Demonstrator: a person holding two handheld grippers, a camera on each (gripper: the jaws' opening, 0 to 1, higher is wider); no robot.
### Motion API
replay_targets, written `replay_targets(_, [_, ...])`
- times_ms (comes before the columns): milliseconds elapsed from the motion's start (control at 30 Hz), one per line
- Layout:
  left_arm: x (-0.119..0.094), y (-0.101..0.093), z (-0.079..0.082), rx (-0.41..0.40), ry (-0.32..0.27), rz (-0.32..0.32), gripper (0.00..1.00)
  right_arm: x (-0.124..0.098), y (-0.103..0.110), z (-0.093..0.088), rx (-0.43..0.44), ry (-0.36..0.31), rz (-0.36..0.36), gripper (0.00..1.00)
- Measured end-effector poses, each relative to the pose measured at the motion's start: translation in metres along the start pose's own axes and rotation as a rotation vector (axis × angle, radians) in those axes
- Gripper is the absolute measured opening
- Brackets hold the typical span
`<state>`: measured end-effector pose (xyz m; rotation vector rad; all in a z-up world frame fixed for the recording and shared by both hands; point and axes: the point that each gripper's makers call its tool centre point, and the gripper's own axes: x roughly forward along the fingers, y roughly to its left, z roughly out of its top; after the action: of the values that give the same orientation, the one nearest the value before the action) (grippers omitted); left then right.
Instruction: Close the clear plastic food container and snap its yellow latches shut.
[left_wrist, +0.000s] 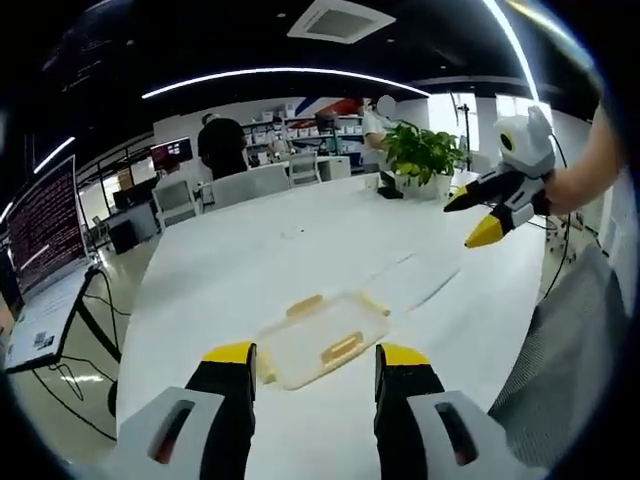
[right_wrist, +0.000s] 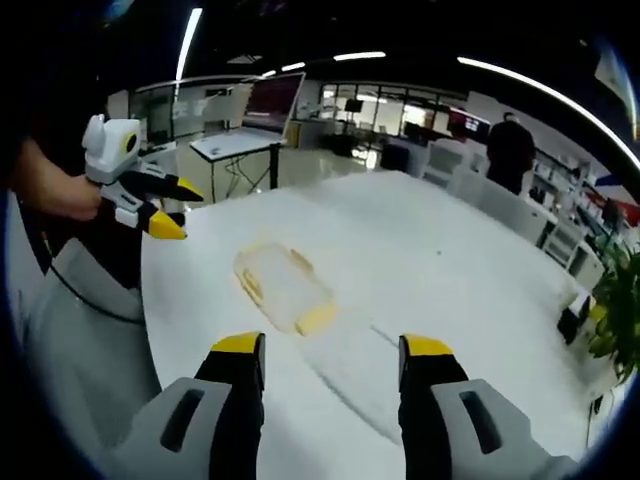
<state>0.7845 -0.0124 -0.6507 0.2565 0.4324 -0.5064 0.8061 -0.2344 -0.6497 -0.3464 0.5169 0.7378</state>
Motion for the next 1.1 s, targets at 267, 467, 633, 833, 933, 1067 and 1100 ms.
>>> replay_targets(267, [0.015,0.017,-0.007,0.089,0.046,-0.056,0.42,0.023,0.01,0.005,-0.106,0.039,0.12,0.51])
replay_targets(467, [0.03,0.029,-0.012,0.126,0.083,-0.105,0.42,0.042,0.016,0.005,-0.178,0.074,0.208,0.5])
replay_targets(633, [0.045,0.031,-0.017,0.232,0.129,-0.189,0.42,0.057,0.019,0.008,-0.217,0.088,0.257,0.49])
replay_targets(833, [0.06,0.038,-0.025,0.31,0.173,-0.289,0.42,0.075,0.021,0.01,-0.287,0.114,0.317,0.49])
replay_targets(933, [0.067,0.041,-0.03,0.343,0.192,-0.326,0.42,0.082,0.023,0.01,-0.316,0.127,0.346,0.49])
replay_targets(1067, [0.075,0.046,-0.033,0.37,0.207,-0.369,0.42,0.093,0.021,0.008,-0.36,0.147,0.369,0.48])
replay_targets(1100, [0.077,0.047,-0.033,0.365,0.204,-0.379,0.42,0.095,0.021,0.008,-0.365,0.152,0.372,0.48])
